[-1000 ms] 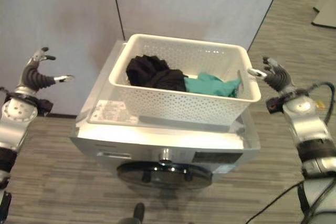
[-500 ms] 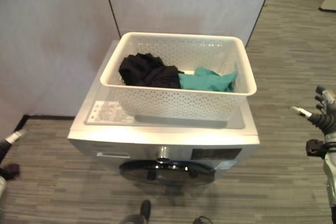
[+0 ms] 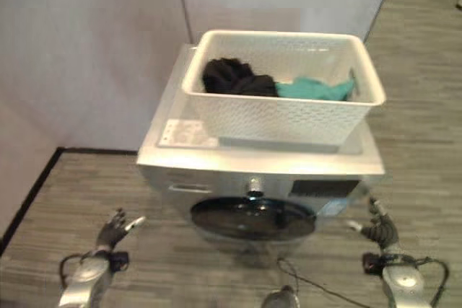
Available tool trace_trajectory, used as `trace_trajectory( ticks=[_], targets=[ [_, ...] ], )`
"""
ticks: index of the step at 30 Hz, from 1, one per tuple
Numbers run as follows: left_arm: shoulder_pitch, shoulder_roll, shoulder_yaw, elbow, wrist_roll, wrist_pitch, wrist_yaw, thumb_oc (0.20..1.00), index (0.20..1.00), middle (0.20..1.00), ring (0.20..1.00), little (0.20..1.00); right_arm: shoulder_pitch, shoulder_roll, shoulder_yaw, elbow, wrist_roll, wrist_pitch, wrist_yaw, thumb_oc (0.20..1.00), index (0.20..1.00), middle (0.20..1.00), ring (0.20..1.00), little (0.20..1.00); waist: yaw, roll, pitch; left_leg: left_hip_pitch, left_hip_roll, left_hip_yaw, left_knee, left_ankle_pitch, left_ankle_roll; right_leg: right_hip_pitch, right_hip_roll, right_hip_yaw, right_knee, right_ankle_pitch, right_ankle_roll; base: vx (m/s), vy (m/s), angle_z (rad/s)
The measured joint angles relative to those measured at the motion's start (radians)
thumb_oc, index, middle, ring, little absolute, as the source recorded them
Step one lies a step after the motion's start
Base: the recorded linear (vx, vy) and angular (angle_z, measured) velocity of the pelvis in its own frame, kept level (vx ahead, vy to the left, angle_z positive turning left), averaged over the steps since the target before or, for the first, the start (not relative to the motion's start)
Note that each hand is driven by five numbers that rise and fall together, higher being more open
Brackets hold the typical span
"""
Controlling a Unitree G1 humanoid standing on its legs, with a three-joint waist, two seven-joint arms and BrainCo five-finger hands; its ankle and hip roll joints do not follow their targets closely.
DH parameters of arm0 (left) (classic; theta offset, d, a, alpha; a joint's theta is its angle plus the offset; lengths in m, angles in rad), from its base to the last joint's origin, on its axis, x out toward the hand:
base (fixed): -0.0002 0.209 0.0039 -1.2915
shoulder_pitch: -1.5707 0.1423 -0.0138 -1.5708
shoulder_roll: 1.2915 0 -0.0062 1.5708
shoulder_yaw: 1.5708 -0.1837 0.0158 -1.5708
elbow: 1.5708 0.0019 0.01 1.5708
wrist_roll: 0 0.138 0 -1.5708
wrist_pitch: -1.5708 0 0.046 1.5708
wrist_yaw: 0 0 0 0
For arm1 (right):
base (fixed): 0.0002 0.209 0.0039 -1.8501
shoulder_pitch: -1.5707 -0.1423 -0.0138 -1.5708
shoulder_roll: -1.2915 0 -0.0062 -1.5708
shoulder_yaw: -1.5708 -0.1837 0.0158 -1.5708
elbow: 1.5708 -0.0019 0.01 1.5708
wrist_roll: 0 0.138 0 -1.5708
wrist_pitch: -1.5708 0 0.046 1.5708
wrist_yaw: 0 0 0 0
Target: Grab the laundry basket,head to the washer,open it,put in the laundry and shut it.
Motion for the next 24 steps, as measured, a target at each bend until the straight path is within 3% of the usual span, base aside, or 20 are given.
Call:
trace_trajectory(
  ticks=[1, 3, 5, 6, 7, 9, 11, 15, 18, 19, 21, 22, 24],
  targets=[
    [-0.005, 0.016, -0.007, 0.013, 0.001, 0.0, 0.001, 1.0, 1.0, 1.0, 1.0, 1.0, -0.027, 0.015, 0.033, 0.002, -0.001, 0.001, 0.0, 1.0, 1.0, 1.0, 1.0, 1.0, 0.009, -0.038, 0.003, -0.004, -0.042, 0.023, -0.001, 0.006, 0.013, -0.001, -0.023, 0.011, -0.046, 0.026, 0.004, -0.29, 0.253, -0.48],
    [-0.022, 0.009, -0.048, 0.053, 0.037, 0.013, -0.005, 1.0, 1.0, 1.0, 1.0, 1.0, -0.043, 0.026, 0.079, 0.001, -0.014, 0.003, 0.006, 1.0, 1.0, 1.0, 1.0, 1.0, 0.001, -0.041, 0.007, -0.04, -0.074, 0.025, 0.04, 0.011, 0.013, -0.005, -0.064, 0.006, -0.062, 0.131, 0.02, -0.29, 0.137, -0.17],
    [-0.022, 0.013, -0.049, 0.057, 0.045, 0.015, -0.005, 1.0, 1.0, 1.0, 1.0, 1.0, -0.055, 0.023, 0.108, 0.006, -0.043, 0.006, 0.019, 1.0, 1.0, 1.0, 1.0, 1.0, 0.003, -0.031, 0.016, -0.017, -0.084, 0.025, 0.034, 0.018, 0.024, -0.08, -0.084, 0.016, 0.081, 0.157, 0.022, -0.4, 0.062, 0.02],
    [-0.025, 0.017, -0.046, 0.067, 0.06, 0.016, -0.004, 1.0, 1.0, 1.0, 1.0, 1.0, -0.065, 0.018, 0.129, 0.011, -0.056, 0.011, 0.017, 1.0, 1.0, 1.0, 1.0, 1.0, 0.001, -0.024, 0.019, -0.026, -0.08, 0.027, 0.048, 0.02, 0.026, -0.1, -0.085, 0.033, 0.115, 0.146, 0.029, -0.31, -0.022, 0.04],
    [-0.029, 0.03, -0.044, 0.069, 0.072, 0.017, -0.003, 1.0, 1.0, 1.0, 1.0, 1.0, -0.08, 0.014, 0.143, 0.013, -0.089, 0.017, 0.02, 1.0, 1.0, 1.0, 1.0, 1.0, 0.009, -0.014, 0.022, -0.03, -0.069, 0.027, 0.052, 0.02, 0.027, -0.088, -0.054, 0.051, 0.053, 0.133, 0.028, -0.25, -0.038, 0.06],
    [-0.036, 0.047, -0.038, 0.07, 0.074, 0.017, 0.001, 1.0, 1.0, 1.0, 1.0, 1.0, -0.091, 0.014, 0.142, 0.022, -0.121, 0.018, 0.019, 1.0, 1.0, 1.0, 1.0, 1.0, 0.022, -0.026, 0.022, -0.046, -0.072, 0.025, 0.055, 0.02, 0.027, -0.052, -0.029, 0.048, -0.024, 0.185, 0.022, -0.2, -0.059, 0.16],
    [-0.031, 0.048, -0.039, 0.07, 0.083, 0.019, 0.004, 1.0, 1.0, 1.0, 1.0, 1.0, -0.125, -0.013, 0.136, 0.041, -0.17, 0.025, 0.016, 1.0, 1.0, 1.0, 1.0, 1.0, 0.043, -0.022, 0.024, -0.06, -0.068, 0.026, 0.055, 0.021, 0.031, -0.048, -0.013, 0.083, -0.054, 0.185, 0.024, -0.19, -0.124, 0.07],
    [0.002, 0.027, -0.038, 0.075, 0.109, 0.021, 0.001, 1.0, 1.0, 1.0, 1.0, 1.0, -0.14, -0.051, 0.134, 0.032, -0.244, 0.026, 0.015, 1.0, 1.0, 1.0, 1.0, 1.0, 0.089, -0.02, 0.023, -0.045, -0.01, 0.034, 0.038, 0.032, 0.023, -0.003, 0.041, 0.095, -0.132, 0.169, 0.03, -0.13, -0.208, -0.09],
    [0.034, -0.008, -0.011, 0.074, 0.108, 0.022, 0.0, 1.0, 1.0, 1.0, 1.0, 1.0, -0.132, -0.085, 0.132, -0.019, -0.285, 0.029, 0.019, 1.0, 1.0, 1.0, 1.0, 1.0, 0.123, -0.016, 0.008, -0.039, 0.045, 0.058, 0.008, 0.056, -0.02, -0.019, 0.067, 0.089, -0.034, 0.033, 0.015, -0.05, -0.234, -0.25],
    [0.068, -0.018, -0.009, 0.083, 0.105, 0.023, -0.006, 1.0, 1.0, 1.0, 1.0, 1.0, -0.162, -0.107, 0.149, -0.043, -0.311, 0.029, 0.022, 1.0, 1.0, 1.0, 1.0, 1.0, 0.131, -0.014, 0.006, -0.04, 0.083, 0.064, -0.006, 0.085, -0.031, -0.015, 0.123, 0.1, -0.075, 0.038, 0.007, -0.09, -0.367, -0.46],
    [0.082, -0.02, -0.01, 0.084, 0.103, 0.025, -0.008, 1.0, 1.0, 1.0, 1.0, 1.0, -0.178, -0.116, 0.156, -0.051, -0.311, 0.027, 0.023, 1.0, 1.0, 1.0, 1.0, 1.0, 0.132, -0.016, 0.007, -0.042, 0.096, 0.071, -0.001, 0.096, -0.024, -0.003, 0.137, 0.109, -0.109, 0.053, -0.008, -0.07, -0.262, -0.32],
    [0.092, -0.04, -0.009, 0.098, 0.1, 0.026, -0.015, 1.0, 1.0, 1.0, 1.0, 1.0, -0.196, -0.151, 0.17, -0.058, -0.311, 0.025, 0.027, 1.0, 1.0, 1.0, 1.0, 1.0, 0.135, -0.027, 0.006, -0.089, 0.13, 0.078, 0.079, 0.133, -0.033, 0.029, 0.17, 0.11, -0.192, 0.09, -0.045, -0.05, -0.2, -0.21],
    [0.076, -0.066, -0.059, 0.102, 0.099, 0.026, -0.029, 1.0, 1.0, 1.0, 1.0, 1.0, -0.209, -0.236, 0.212, -0.051, -0.311, 0.023, 0.047, 1.0, 1.0, 1.0, 1.0, 1.0, 0.132, -0.005, 0.002, -0.099, 0.173, 0.08, 0.061, 0.14, -0.03, 0.051, 0.216, 0.091, -0.275, 0.12, -0.065, -0.05, -0.195, 0.02]
  ],
)
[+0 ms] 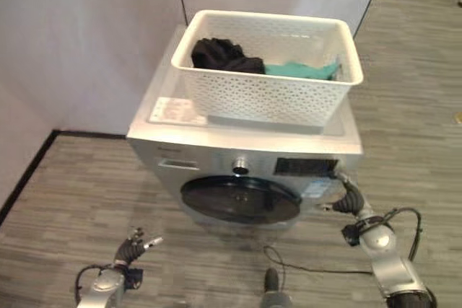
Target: Grab the laundry basket,head to the washer,open it,put in the laundry and shut it.
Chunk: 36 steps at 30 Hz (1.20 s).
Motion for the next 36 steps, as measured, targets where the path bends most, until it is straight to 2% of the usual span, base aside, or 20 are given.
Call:
trace_trajectory(
  ticks=[3, 7, 11, 15, 21, 24, 27, 32, 36],
  targets=[
    [-0.042, -0.045, -0.059, -0.001, 0.0, -0.001, -0.007, 1.0, 1.0, 1.0, 1.0, 1.0, -0.016, -0.004, 0.027, 0.031, 0.001, -0.006, 0.013, 1.0, 1.0, 1.0, 1.0, 1.0, -0.001, 0.029, 0.014, -0.001, 0.028, -0.006, -0.05, 0.011, -0.008, 0.003, 0.027, -0.041, 0.0, 0.007, -0.01, -0.02, -0.168, 0.32],
    [-0.083, -0.056, -0.15, 0.0, 0.001, -0.001, -0.016, 1.0, 1.0, 1.0, 1.0, 1.0, -0.058, 0.0, 0.127, 0.132, 0.002, -0.007, 0.015, 1.0, 1.0, 1.0, 1.0, 1.0, -0.002, 0.053, 0.035, -0.014, 0.023, -0.057, -0.093, 0.011, -0.011, -0.003, 0.025, -0.073, 0.0, 0.013, -0.004, -0.05, -0.094, 0.33],
    [-0.095, -0.056, -0.177, -0.001, 0.005, -0.001, -0.022, 1.0, 1.0, 1.0, 1.0, 1.0, -0.102, 0.01, 0.165, 0.151, 0.002, -0.007, 0.012, 1.0, 1.0, 1.0, 1.0, 1.0, 0.003, 0.084, 0.079, -0.047, 0.01, -0.084, -0.095, 0.014, -0.01, -0.021, 0.014, -0.073, 0.0, 0.023, 0.001, -0.1, -0.092, 0.12],
    [-0.104, -0.058, -0.192, -0.004, 0.005, -0.001, -0.026, 1.0, 1.0, 1.0, 1.0, 1.0, -0.179, 0.023, 0.238, 0.213, 0.001, -0.007, 0.002, 1.0, 1.0, 1.0, 1.0, 1.0, 0.003, 0.085, 0.095, -0.064, 0.011, -0.086, -0.111, 0.031, -0.008, -0.045, 0.016, -0.074, 0.0, 0.03, -0.005, -0.1, -0.069, 0.04],
    [-0.145, -0.057, -0.223, -0.03, 0.002, -0.007, -0.022, 1.0, 1.0, 1.0, 1.0, 1.0, -0.377, 0.039, 0.323, 0.366, -0.01, -0.005, -0.047, 1.0, 1.0, 1.0, 1.0, 1.0, 0.024, 0.08, 0.123, -0.091, 0.016, -0.1, -0.131, 0.066, -0.049, -0.083, 0.026, -0.085, 0.001, 0.039, -0.007, -0.08, -0.019, 0.03],
    [-0.16, -0.054, -0.216, -0.029, 0.0, -0.01, -0.014, 1.0, 1.0, 1.0, 1.0, 1.0, -0.426, 0.038, 0.362, 0.388, -0.042, -0.004, -0.058, 1.0, 1.0, 1.0, 1.0, 1.0, 0.03, 0.085, 0.134, -0.101, 0.015, -0.096, -0.146, 0.076, -0.064, -0.101, 0.024, -0.088, 0.008, 0.046, -0.012, -0.08, 0.027, 0.02],
    [-0.175, -0.052, -0.215, -0.03, -0.005, -0.013, -0.01, 1.0, 1.0, 1.0, 1.0, 1.0, -0.466, 0.038, 0.367, 0.389, -0.051, -0.003, -0.075, 1.0, 1.0, 1.0, 1.0, 1.0, 0.032, 0.091, 0.17, -0.109, 0.011, -0.093, -0.147, 0.078, -0.068, -0.111, 0.02, -0.085, 0.008, 0.048, -0.011, -0.05, 0.014, -0.02],
    [-0.188, -0.048, -0.214, -0.041, -0.039, -0.02, -0.005, 1.0, 1.0, 1.0, 1.0, 1.0, -0.515, 0.043, 0.411, 0.377, -0.085, -0.004, -0.077, 1.0, 1.0, 1.0, 1.0, 1.0, 0.035, 0.094, 0.192, -0.159, 0.009, -0.084, -0.147, 0.086, -0.076, -0.161, 0.012, -0.078, 0.008, 0.058, -0.014, -0.04, 0.032, -0.05],
    [-0.221, -0.046, -0.213, -0.034, -0.038, -0.029, 0.004, 1.0, 1.0, 1.0, 1.0, 1.0, -0.521, 0.093, 0.389, 0.357, -0.088, 0.004, -0.126, 1.0, 1.0, 1.0, 1.0, 1.0, 0.026, 0.09, 0.205, -0.174, 0.005, -0.082, -0.157, 0.096, -0.078, -0.187, 0.01, -0.075, 0.009, 0.067, -0.014, 0.01, 0.018, -0.02]
  ],
)
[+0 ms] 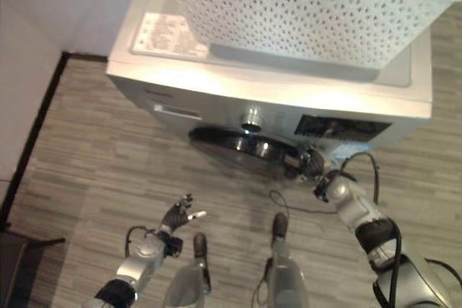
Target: Grab the laundry basket,head to the washer,open it,put in the laundry and shut it.
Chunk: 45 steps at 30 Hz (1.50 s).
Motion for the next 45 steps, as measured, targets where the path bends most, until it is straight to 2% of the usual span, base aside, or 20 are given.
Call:
trace_trajectory(
  ticks=[6, 8, 13, 15, 17, 18, 20, 22, 23, 24, 26, 35, 36, 37, 38, 39, 40, 41, 43, 45],
  targets=[
    [-0.008, -0.006, 0.003, -0.001, 0.02, -0.006, 0.042, 1.0, 1.0, 1.0, 1.0, 1.0, 0.073, 0.073, -0.022, -0.018, 0.001, 0.015, -0.033, 1.0, 1.0, 1.0, 1.0, 1.0, -0.001, 0.002, 0.0, 0.057, 0.004, 0.0, -0.01, 0.007, -0.001, 0.057, 0.005, -0.006, 0.0, -0.007, 0.001, 0.05, -0.038, 0.03],
    [-0.008, -0.002, 0.021, -0.017, 0.045, -0.006, 0.076, 1.0, 1.0, 1.0, 1.0, 1.0, 0.09, 0.1, 0.02, 0.004, 0.004, 0.019, -0.033, 1.0, 1.0, 1.0, 1.0, 1.0, -0.001, 0.001, -0.002, 0.096, 0.011, -0.001, -0.01, 0.007, -0.001, 0.106, 0.014, -0.013, 0.0, -0.019, 0.0, 0.02, -0.086, 0.05],
    [0.003, 0.076, 0.079, -0.162, 0.082, -0.02, 0.14, 1.0, 1.0, 1.0, 1.0, 1.0, 0.087, 0.171, 0.101, 0.103, 0.049, 0.019, -0.035, 1.0, 1.0, 1.0, 1.0, 1.0, 0.011, -0.013, -0.04, 0.125, 0.045, -0.015, -0.021, 0.003, 0.006, 0.134, 0.044, -0.024, -0.004, -0.035, -0.015, -0.05, -0.053, 0.02],
    [-0.038, 0.082, 0.098, -0.165, 0.092, -0.019, 0.172, 1.0, 1.0, 1.0, 1.0, 1.0, 0.082, 0.181, 0.13, 0.155, 0.075, 0.012, -0.034, 1.0, 1.0, 1.0, 1.0, 1.0, 0.024, -0.004, -0.067, 0.106, 0.048, -0.044, 0.001, 0.001, 0.009, 0.133, 0.052, -0.029, 0.0, -0.033, -0.019, -0.14, -0.045, 0.11],
    [-0.091, 0.106, 0.097, -0.201, 0.105, -0.026, 0.195, 1.0, 1.0, 1.0, 1.0, 1.0, 0.07, 0.191, 0.135, 0.201, 0.105, 0.004, -0.034, 1.0, 1.0, 1.0, 1.0, 1.0, 0.027, 0.0, -0.084, 0.083, 0.047, -0.111, 0.017, 0.001, 0.012, 0.134, 0.051, -0.04, 0.0, -0.029, -0.024, -0.07, 0.113, 0.33],
    [-0.145, 0.121, 0.099, -0.255, 0.142, -0.032, 0.199, 1.0, 1.0, 1.0, 1.0, 1.0, 0.077, 0.19, 0.132, 0.224, 0.132, 0.006, -0.033, 1.0, 1.0, 1.0, 1.0, 1.0, 0.021, 0.007, -0.101, 0.08, 0.026, -0.148, -0.001, -0.008, 0.019, 0.139, 0.029, -0.065, -0.008, -0.023, -0.027, 0.0, 0.21, 0.37],
    [-0.15, 0.158, 0.107, -0.343, 0.174, -0.032, 0.195, 1.0, 1.0, 1.0, 1.0, 1.0, 0.097, 0.19, 0.131, 0.224, 0.133, 0.006, -0.029, 1.0, 1.0, 1.0, 1.0, 1.0, 0.01, 0.008, -0.111, 0.088, -0.01, -0.17, -0.002, -0.012, 0.031, 0.146, -0.002, -0.076, -0.009, -0.021, -0.023, 0.09, 0.14, 0.21],
    [-0.146, 0.204, 0.137, -0.444, 0.218, -0.045, 0.19, 1.0, 1.0, 1.0, 1.0, 1.0, 0.135, 0.192, 0.128, 0.229, 0.137, 0.007, -0.005, 1.0, 1.0, 1.0, 1.0, 1.0, 0.007, 0.024, -0.142, 0.09, -0.061, -0.227, 0.013, -0.024, 0.03, 0.152, -0.024, -0.046, 0.0, -0.021, -0.005, 0.06, 0.151, -0.09],
    [-0.146, 0.204, 0.137, -0.444, 0.218, -0.045, 0.19, 1.0, 1.0, 1.0, 1.0, 1.0, 0.135, 0.192, 0.128, 0.229, 0.137, 0.007, -0.005, 1.0, 1.0, 1.0, 1.0, 1.0, 0.007, 0.024, -0.142, 0.09, -0.061, -0.227, 0.013, -0.024, 0.03, 0.152, -0.024, -0.046, 0.0, -0.021, -0.005, 0.07, 0.195, -0.07],
    [-0.156, 0.215, 0.151, -0.501, 0.224, -0.05, 0.179, 1.0, 1.0, 1.0, 1.0, 1.0, 0.165, 0.218, 0.124, 0.268, 0.154, 0.008, 0.012, 1.0, 1.0, 1.0, 1.0, 1.0, 0.0, 0.021, -0.183, 0.098, -0.09, -0.226, 0.004, -0.026, 0.034, 0.156, -0.062, -0.04, -0.007, -0.028, 0.014, 0.07, 0.202, 0.01],
    [-0.155, 0.221, 0.144, -0.55, 0.241, -0.059, 0.157, 1.0, 1.0, 1.0, 1.0, 1.0, 0.173, 0.269, 0.124, 0.321, 0.179, 0.015, 0.017, 1.0, 1.0, 1.0, 1.0, 1.0, 0.002, 0.005, -0.211, 0.112, -0.102, -0.222, -0.011, -0.02, 0.046, 0.158, -0.073, -0.028, -0.009, -0.024, 0.02, 0.05, 0.157, -0.05],
    [-0.241, 0.171, -0.032, -0.586, 0.189, -0.06, 0.081, 1.0, 1.0, 1.0, 1.0, 1.0, 0.147, 0.321, 0.124, 0.43, 0.25, 0.032, 0.004, 1.0, 1.0, 1.0, 1.0, 1.0, 0.05, -0.004, -0.228, 0.114, -0.079, -0.243, -0.047, -0.027, 0.069, 0.169, -0.066, -0.088, -0.009, -0.025, 0.03, 0.04, 0.087, 0.12],
    [-0.243, 0.149, -0.042, -0.586, 0.168, -0.057, 0.067, 1.0, 1.0, 1.0, 1.0, 1.0, 0.145, 0.322, 0.123, 0.447, 0.259, 0.032, 0.002, 1.0, 1.0, 1.0, 1.0, 1.0, 0.067, 0.029, -0.236, 0.098, -0.049, -0.245, -0.044, -0.032, 0.076, 0.145, -0.044, -0.088, 0.045, -0.052, 0.042, 0.05, 0.019, 0.03],
    [-0.242, 0.141, -0.047, -0.595, 0.163, -0.056, 0.062, 1.0, 1.0, 1.0, 1.0, 1.0, 0.137, 0.328, 0.123, 0.455, 0.271, 0.033, 0.002, 1.0, 1.0, 1.0, 1.0, 1.0, 0.082, 0.038, -0.239, 0.075, -0.023, -0.252, -0.03, -0.036, 0.08, 0.09, -0.026, -0.075, 0.204, -0.093, -0.014, 0.07, 0.035, 0.4],
    [-0.245, 0.157, -0.073, -0.596, 0.156, -0.055, 0.057, 1.0, 1.0, 1.0, 1.0, 1.0, 0.133, 0.351, 0.14, 0.468, 0.281, 0.034, 0.028, 1.0, 1.0, 1.0, 1.0, 1.0, 0.083, -0.01, -0.261, 0.055, -0.031, -0.261, -0.024, -0.068, 0.063, 0.088, -0.044, -0.103, 0.233, -0.191, -0.02, 0.03, 0.032, 0.55],
    [-0.251, 0.156, -0.09, -0.579, 0.154, -0.048, 0.054, 1.0, 1.0, 1.0, 1.0, 1.0, 0.121, 0.365, 0.152, 0.483, 0.287, 0.034, 0.031, 1.0, 1.0, 1.0, 1.0, 1.0, 0.092, -0.032, -0.261, 0.044, -0.06, -0.262, -0.006, -0.037, 0.046, 0.098, -0.06, -0.118, 0.208, -0.187, -0.02, 0.0, 0.022, 0.58],
    [-0.255, 0.155, -0.115, -0.572, 0.145, -0.04, 0.05, 1.0, 1.0, 1.0, 1.0, 1.0, 0.118, 0.376, 0.167, 0.488, 0.287, 0.037, 0.031, 1.0, 1.0, 1.0, 1.0, 1.0, 0.104, -0.038, -0.261, 0.054, -0.091, -0.249, 0.005, -0.02, 0.048, 0.12, -0.074, -0.129, 0.166, -0.175, -0.028, -0.07, 0.011, 0.25],
    [-0.257, 0.145, -0.138, -0.574, 0.126, -0.041, 0.044, 1.0, 1.0, 1.0, 1.0, 1.0, 0.119, 0.391, 0.199, 0.515, 0.289, 0.043, 0.033, 1.0, 1.0, 1.0, 1.0, 1.0, 0.113, -0.017, -0.267, 0.074, -0.114, -0.243, 0.01, -0.023, 0.054, 0.158, -0.068, -0.155, 0.105, -0.135, -0.019, -0.08, 0.009, 0.17],
    [-0.276, 0.117, -0.147, -0.574, 0.124, -0.042, 0.041, 1.0, 1.0, 1.0, 1.0, 1.0, 0.12, 0.394, 0.243, 0.527, 0.289, 0.041, 0.03, 1.0, 1.0, 1.0, 1.0, 1.0, 0.112, 0.02, -0.274, 0.077, -0.101, -0.26, 0.004, -0.054, 0.105, 0.171, -0.028, -0.17, 0.07, -0.101, -0.019, -0.06, 0.008, 0.06],
    [-0.285, 0.082, -0.173, -0.555, 0.118, -0.044, 0.038, 1.0, 1.0, 1.0, 1.0, 1.0, 0.113, 0.423, 0.239, 0.53, 0.33, 0.04, 0.029, 1.0, 1.0, 1.0, 1.0, 1.0, 0.13, 0.018, -0.269, 0.045, -0.091, -0.292, 0.003, -0.05, 0.1, 0.166, -0.008, -0.174, 0.032, -0.085, -0.008, -0.13, 0.011, 0.09]
  ],
)
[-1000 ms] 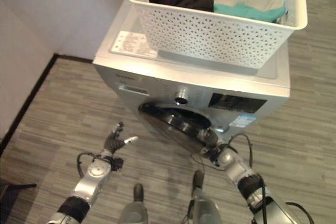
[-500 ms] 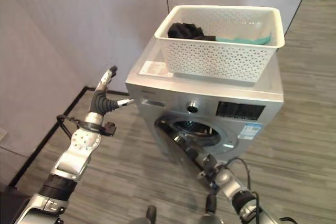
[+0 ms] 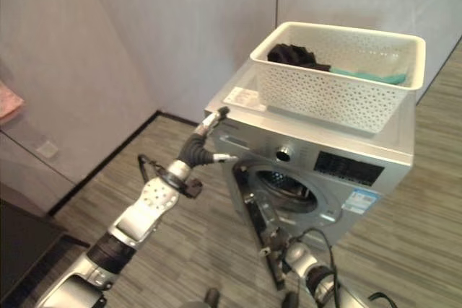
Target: Grab the laundry basket,head to the washer,open it,put in the laundry and shut it.
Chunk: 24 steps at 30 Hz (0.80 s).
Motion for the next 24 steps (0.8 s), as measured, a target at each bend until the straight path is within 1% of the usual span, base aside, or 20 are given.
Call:
trace_trajectory(
  ticks=[1, 2, 3, 4, 5, 6, 7, 8, 9, 10, 11, 12, 13, 14, 15, 18, 20, 21, 23, 24],
  targets=[
    [-0.005, -0.026, -0.008, 0.001, -0.001, -0.003, -0.004, 1.0, 1.0, 1.0, 1.0, 1.0, -0.005, 0.0, -0.018, 0.001, 0.031, 0.0, 0.0, 1.0, 1.0, 1.0, 1.0, 1.0, 0.021, 0.005, 0.001, -0.042, 0.008, -0.021, -0.007, -0.004, 0.001, -0.047, 0.001, -0.016, 0.041, -0.004, -0.008, -0.12, 0.006, 0.53],
    [-0.014, -0.032, -0.015, 0.004, -0.001, -0.003, -0.005, 1.0, 1.0, 1.0, 1.0, 1.0, -0.013, 0.002, -0.025, 0.001, 0.05, 0.0, 0.0, 1.0, 1.0, 1.0, 1.0, 1.0, 0.03, 0.004, 0.001, -0.085, 0.009, -0.057, -0.004, -0.012, -0.007, -0.106, -0.009, -0.028, 0.134, -0.051, -0.028, -0.04, -0.006, 1.45],
    [-0.044, 0.005, -0.045, 0.036, -0.001, 0.001, -0.007, 1.0, 1.0, 1.0, 1.0, 1.0, -0.039, 0.031, -0.059, 0.004, 0.111, -0.01, 0.003, 1.0, 1.0, 1.0, 1.0, 1.0, 0.034, -0.069, 0.02, -0.166, -0.051, -0.065, 0.075, 0.011, -0.061, -0.148, -0.066, -0.1, 0.121, -0.072, -0.042, 0.02, -0.002, 1.4],
    [-0.043, 0.03, -0.055, 0.048, -0.001, 0.011, -0.007, 1.0, 1.0, 1.0, 1.0, 1.0, -0.056, 0.044, -0.062, 0.005, 0.115, -0.01, 0.004, 1.0, 1.0, 1.0, 1.0, 1.0, 0.045, -0.067, 0.03, -0.171, -0.091, -0.047, 0.137, 0.014, -0.066, -0.141, -0.077, -0.105, 0.066, -0.068, -0.032, 0.05, -0.001, 1.07],
    [-0.035, 0.025, -0.051, 0.052, 0.0, 0.02, -0.008, 1.0, 1.0, 1.0, 1.0, 1.0, -0.08, 0.05, -0.056, 0.039, 0.118, -0.021, 0.005, 1.0, 1.0, 1.0, 1.0, 1.0, 0.079, 0.027, 0.041, -0.098, -0.062, -0.042, 0.11, -0.014, -0.031, -0.114, -0.046, -0.121, 0.06, -0.084, 0.047, 0.06, -0.001, -0.03],
    [-0.024, 0.015, -0.047, 0.039, 0.0, 0.017, -0.008, 1.0, 1.0, 1.0, 1.0, 1.0, -0.091, 0.05, -0.057, 0.061, 0.12, -0.026, 0.009, 1.0, 1.0, 1.0, 1.0, 1.0, 0.096, 0.113, 0.027, -0.048, 0.011, -0.062, 0.045, -0.045, -0.041, -0.141, -0.016, -0.103, 0.195, -0.102, -0.013, 0.03, -0.001, 0.51],
    [-0.014, 0.025, -0.052, 0.034, 0.001, 0.007, -0.012, 1.0, 1.0, 1.0, 1.0, 1.0, -0.094, 0.091, -0.066, 0.083, 0.131, -0.05, 0.017, 1.0, 1.0, 1.0, 1.0, 1.0, 0.085, 0.069, 0.061, -0.043, -0.024, -0.061, 0.023, -0.007, -0.076, -0.137, -0.081, -0.101, 0.261, -0.158, -0.009, 0.04, -0.006, 0.71],
    [0.011, 0.05, -0.052, 0.01, 0.001, 0.006, -0.013, 1.0, 1.0, 1.0, 1.0, 1.0, -0.093, 0.11, -0.067, 0.082, 0.132, -0.06, 0.02, 1.0, 1.0, 1.0, 1.0, 1.0, 0.091, 0.055, 0.068, -0.047, -0.033, -0.056, 0.018, -0.003, -0.07, -0.134, -0.081, -0.102, 0.243, -0.155, -0.005, 0.04, -0.007, 0.87],
    [0.032, 0.082, -0.056, -0.014, 0.0, 0.005, -0.016, 1.0, 1.0, 1.0, 1.0, 1.0, -0.087, 0.123, -0.067, 0.081, 0.132, -0.067, 0.025, 1.0, 1.0, 1.0, 1.0, 1.0, 0.095, 0.048, 0.07, -0.033, -0.04, -0.054, 0.005, 0.0, -0.073, -0.133, -0.08, -0.098, 0.225, -0.147, 0.005, 0.08, -0.02, 0.14],
    [0.085, 0.103, -0.036, -0.064, -0.025, -0.007, -0.019, 1.0, 1.0, 1.0, 1.0, 1.0, -0.057, 0.141, -0.076, 0.061, 0.132, -0.085, 0.031, 1.0, 1.0, 1.0, 1.0, 1.0, 0.09, 0.05, 0.067, 0.02, -0.039, -0.028, -0.006, 0.006, -0.066, -0.128, -0.059, -0.094, 0.202, -0.12, 0.004, 0.04, -0.015, -0.13],
    [0.105, 0.105, -0.025, -0.081, -0.037, -0.015, -0.019, 1.0, 1.0, 1.0, 1.0, 1.0, -0.041, 0.146, -0.076, 0.065, 0.131, -0.091, 0.03, 1.0, 1.0, 1.0, 1.0, 1.0, 0.09, 0.042, 0.073, 0.057, -0.033, -0.013, -0.039, 0.018, -0.045, -0.128, -0.052, -0.082, 0.202, -0.117, -0.004, 0.08, -0.024, -0.23],
    [0.108, 0.106, -0.022, -0.083, -0.04, -0.018, -0.019, 1.0, 1.0, 1.0, 1.0, 1.0, -0.028, 0.148, -0.077, 0.067, 0.13, -0.09, 0.029, 1.0, 1.0, 1.0, 1.0, 1.0, 0.089, 0.027, 0.076, 0.062, -0.035, -0.001, -0.044, 0.028, -0.042, -0.128, -0.052, -0.072, 0.2, -0.115, -0.001, 0.07, -0.019, -0.49],
    [0.109, 0.104, -0.022, -0.118, -0.04, -0.021, -0.02, 1.0, 1.0, 1.0, 1.0, 1.0, 0.008, 0.151, -0.097, 0.078, 0.112, -0.092, 0.03, 1.0, 1.0, 1.0, 1.0, 1.0, 0.084, -0.011, 0.084, 0.067, -0.041, 0.029, -0.035, 0.024, -0.038, -0.119, -0.048, -0.05, 0.164, -0.084, -0.01, 0.09, -0.028, -0.46],
    [0.105, 0.103, -0.022, -0.13, -0.04, -0.022, -0.02, 1.0, 1.0, 1.0, 1.0, 1.0, 0.024, 0.149, -0.101, 0.088, 0.111, -0.089, 0.028, 1.0, 1.0, 1.0, 1.0, 1.0, 0.081, -0.024, 0.082, 0.07, -0.045, 0.044, -0.032, 0.021, -0.032, -0.11, -0.047, -0.042, 0.138, -0.065, -0.014, 0.04, -0.017, -0.5],
    [0.096, 0.1, -0.022, -0.132, -0.041, -0.028, -0.02, 1.0, 1.0, 1.0, 1.0, 1.0, 0.037, 0.137, -0.113, 0.097, 0.108, -0.089, 0.027, 1.0, 1.0, 1.0, 1.0, 1.0, 0.072, -0.029, 0.081, 0.078, -0.048, 0.053, -0.031, 0.017, -0.027, -0.094, -0.046, -0.042, 0.112, -0.047, -0.013, 0.04, -0.008, -0.18],
    [0.092, 0.098, 0.0, -0.148, -0.065, -0.045, -0.021, 1.0, 1.0, 1.0, 1.0, 1.0, 0.082, 0.099, -0.152, 0.112, 0.088, -0.088, 0.027, 1.0, 1.0, 1.0, 1.0, 1.0, 0.027, -0.027, 0.08, 0.114, -0.065, 0.062, -0.03, 0.005, -0.012, -0.019, -0.039, -0.037, 0.017, 0.005, -0.008, 0.07, -0.002, -0.09],
    [0.092, 0.086, 0.022, -0.148, -0.08, -0.049, -0.028, 1.0, 1.0, 1.0, 1.0, 1.0, 0.097, 0.084, -0.164, 0.108, 0.068, -0.087, 0.026, 1.0, 1.0, 1.0, 1.0, 1.0, 0.017, -0.025, 0.078, 0.13, -0.073, 0.077, -0.035, 0.003, -0.009, 0.008, -0.035, -0.022, -0.032, 0.038, -0.008, 0.06, 0.003, -0.21],
    [0.094, 0.077, 0.027, -0.145, -0.097, -0.049, -0.031, 1.0, 1.0, 1.0, 1.0, 1.0, 0.104, 0.068, -0.175, 0.105, 0.048, -0.089, 0.029, 1.0, 1.0, 1.0, 1.0, 1.0, 0.002, -0.021, 0.075, 0.144, -0.075, 0.093, -0.043, 0.002, -0.006, 0.009, -0.035, -0.007, -0.039, 0.042, -0.004, 0.05, 0.006, -0.37],
    [0.096, 0.048, 0.026, -0.128, -0.145, -0.051, -0.045, 1.0, 1.0, 1.0, 1.0, 1.0, 0.119, 0.056, -0.179, 0.105, 0.021, -0.089, 0.031, 1.0, 1.0, 1.0, 1.0, 1.0, -0.008, -0.019, 0.072, 0.164, -0.078, 0.117, -0.048, 0.0, -0.003, 0.013, -0.034, 0.019, -0.037, 0.044, -0.002, 0.07, 0.021, -0.36],
    [0.094, 0.021, 0.021, -0.102, -0.184, -0.052, -0.057, 1.0, 1.0, 1.0, 1.0, 1.0, 0.14, 0.049, -0.181, 0.104, 0.008, -0.088, 0.032, 1.0, 1.0, 1.0, 1.0, 1.0, -0.028, -0.019, 0.069, 0.17, -0.079, 0.127, -0.049, -0.003, -0.001, 0.016, -0.032, 0.024, -0.034, 0.046, -0.001, 0.07, 0.032, -0.16]
  ],
)
